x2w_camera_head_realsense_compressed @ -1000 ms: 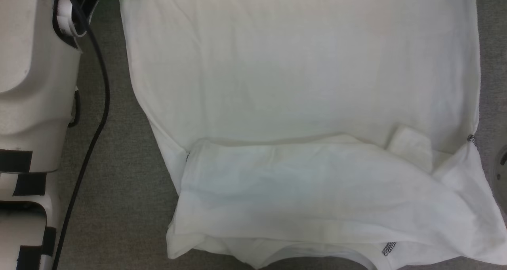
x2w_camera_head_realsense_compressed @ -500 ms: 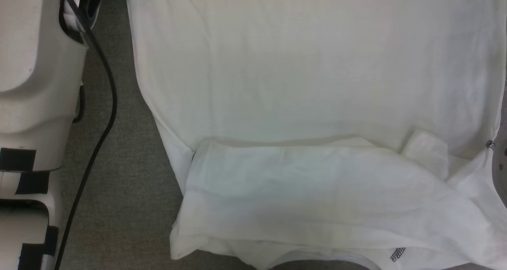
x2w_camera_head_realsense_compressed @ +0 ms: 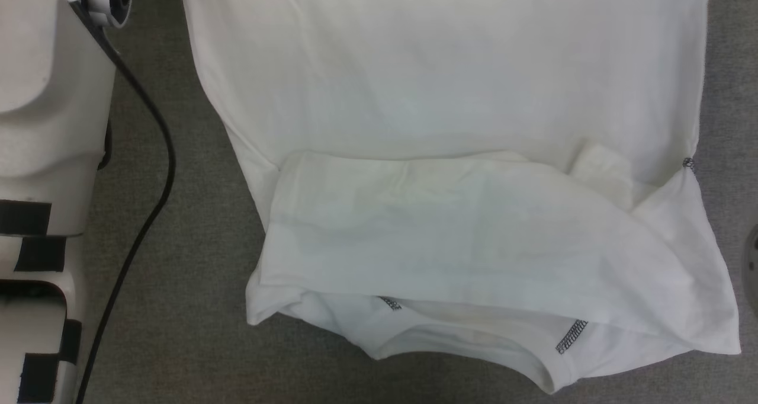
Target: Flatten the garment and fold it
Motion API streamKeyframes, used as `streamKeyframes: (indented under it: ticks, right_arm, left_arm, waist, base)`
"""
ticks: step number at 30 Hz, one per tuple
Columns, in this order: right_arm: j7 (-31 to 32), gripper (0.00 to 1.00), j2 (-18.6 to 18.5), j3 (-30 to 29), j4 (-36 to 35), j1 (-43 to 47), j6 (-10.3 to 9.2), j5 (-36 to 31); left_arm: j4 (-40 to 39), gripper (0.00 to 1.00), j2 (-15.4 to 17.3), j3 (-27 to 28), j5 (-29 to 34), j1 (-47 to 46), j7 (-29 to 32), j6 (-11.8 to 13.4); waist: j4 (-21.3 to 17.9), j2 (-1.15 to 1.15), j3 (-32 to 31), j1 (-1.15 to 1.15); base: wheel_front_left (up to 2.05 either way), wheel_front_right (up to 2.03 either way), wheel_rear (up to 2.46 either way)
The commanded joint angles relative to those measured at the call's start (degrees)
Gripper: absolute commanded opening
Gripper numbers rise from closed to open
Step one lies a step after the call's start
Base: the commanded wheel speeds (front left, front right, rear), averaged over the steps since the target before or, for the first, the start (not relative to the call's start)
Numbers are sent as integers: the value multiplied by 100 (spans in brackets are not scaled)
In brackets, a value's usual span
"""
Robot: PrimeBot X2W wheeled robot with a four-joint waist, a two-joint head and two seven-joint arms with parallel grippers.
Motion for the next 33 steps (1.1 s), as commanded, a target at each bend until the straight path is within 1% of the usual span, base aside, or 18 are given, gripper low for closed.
streamKeyframes:
  ticks: [1,5,9,12,16,19,22,27,31,33]
  right_arm:
    - [-120,0,-45,119,44,204,-10,120]
    - [-410,0,-194,695,-56,690,-10,606]
    - [-559,0,-475,1326,-538,1416,-10,1245]
    - [-509,0,-728,1695,-1185,2154,-10,1758]
    - [-268,0,-1054,1923,-2196,3291,-10,2274]
    - [-21,0,-1206,1846,-2911,4144,-10,2478]
    - [221,0,-1251,1585,-3544,5017,-10,2531]
    - [716,0,-1082,1079,-4414,6342,-10,2486]
    - [1063,0,-929,815,-4933,7210,-10,2395]
    - [1164,0,-853,728,-5070,7506,-10,2321]
  left_arm:
    - [57,0,38,11,1,62,-121,-28]
    - [98,0,51,-13,-157,489,-351,-187]
    - [-100,0,93,-34,-352,1141,-582,-345]
    - [-450,0,134,-37,-556,1808,-709,-441]
    - [-1063,0,273,-58,-822,2793,-701,-516]
    - [-1589,0,386,-40,-1059,3558,-643,-520]
    - [-2118,0,475,-2,-1332,4381,-574,-464]
    - [-2684,0,626,-7,-1676,5515,-415,-372]
    - [-2841,0,706,-145,-1885,6173,-252,-415]
    - [-2856,0,705,-206,-1969,6409,-217,-430]
  waist:
    - [-39,0,-291,0]
    - [-20,0,-726,0]
    - [17,0,-1214,0]
    - [25,0,-1585,0]
    - [17,0,-1964,0]
    - [1,0,-2148,0]
    - [7,0,-2321,0]
    - [82,0,-2514,0]
    - [148,0,-2587,0]
    - [166,0,-2610,0]
  base:
    - [0,0,0]
    - [0,0,0]
    - [0,0,0]
    - [0,0,0]
    - [0,0,0]
    - [0,0,0]
    - [0,0,0]
    - [0,0,0]
    - [0,0,0]
    - [0,0,0]
